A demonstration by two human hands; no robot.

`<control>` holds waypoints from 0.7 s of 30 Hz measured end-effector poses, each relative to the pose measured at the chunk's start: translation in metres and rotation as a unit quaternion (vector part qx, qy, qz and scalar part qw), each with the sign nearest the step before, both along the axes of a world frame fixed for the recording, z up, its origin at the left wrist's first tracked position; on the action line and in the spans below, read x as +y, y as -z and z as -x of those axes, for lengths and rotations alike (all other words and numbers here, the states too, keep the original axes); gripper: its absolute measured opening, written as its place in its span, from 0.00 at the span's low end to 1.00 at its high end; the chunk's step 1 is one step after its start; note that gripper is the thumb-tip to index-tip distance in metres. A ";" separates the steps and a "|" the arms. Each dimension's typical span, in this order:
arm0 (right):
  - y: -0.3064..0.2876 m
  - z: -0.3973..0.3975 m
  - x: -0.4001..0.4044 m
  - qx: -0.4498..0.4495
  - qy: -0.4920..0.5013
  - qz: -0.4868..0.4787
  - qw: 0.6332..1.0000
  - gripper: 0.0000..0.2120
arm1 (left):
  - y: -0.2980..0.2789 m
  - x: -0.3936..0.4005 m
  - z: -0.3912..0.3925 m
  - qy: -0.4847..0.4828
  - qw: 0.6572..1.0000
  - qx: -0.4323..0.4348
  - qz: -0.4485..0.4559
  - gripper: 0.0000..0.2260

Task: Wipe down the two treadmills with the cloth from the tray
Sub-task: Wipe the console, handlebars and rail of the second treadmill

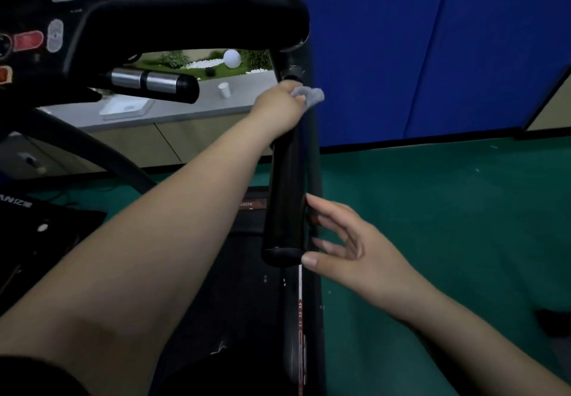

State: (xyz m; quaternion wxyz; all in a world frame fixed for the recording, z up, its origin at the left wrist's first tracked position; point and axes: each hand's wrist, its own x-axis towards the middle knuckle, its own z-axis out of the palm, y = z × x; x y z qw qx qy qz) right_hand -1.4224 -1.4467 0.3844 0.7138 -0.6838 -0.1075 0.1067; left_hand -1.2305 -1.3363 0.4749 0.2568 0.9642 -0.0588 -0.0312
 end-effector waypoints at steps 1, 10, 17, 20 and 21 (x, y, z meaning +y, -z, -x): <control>0.001 0.000 -0.001 -0.002 0.000 0.002 1.000 0.35 | 0.001 0.001 0.002 0.001 1.000 -0.001 0.007 0.16; 0.015 -0.005 0.002 -0.042 0.029 -0.017 0.999 0.33 | 0.007 0.027 0.145 0.023 1.000 0.002 -0.007 0.16; 0.046 0.012 -0.009 -0.018 0.086 0.009 0.996 0.22 | 0.013 0.019 0.204 -0.006 0.996 -0.051 -0.078 0.15; 0.055 0.024 -0.016 0.005 0.111 0.026 0.993 0.20 | 0.024 0.024 0.224 -0.009 0.995 -0.073 -0.074 0.16; 0.058 0.028 -0.020 0.013 0.113 0.038 0.993 0.19 | 0.027 0.026 0.230 -0.007 0.994 -0.086 -0.061 0.18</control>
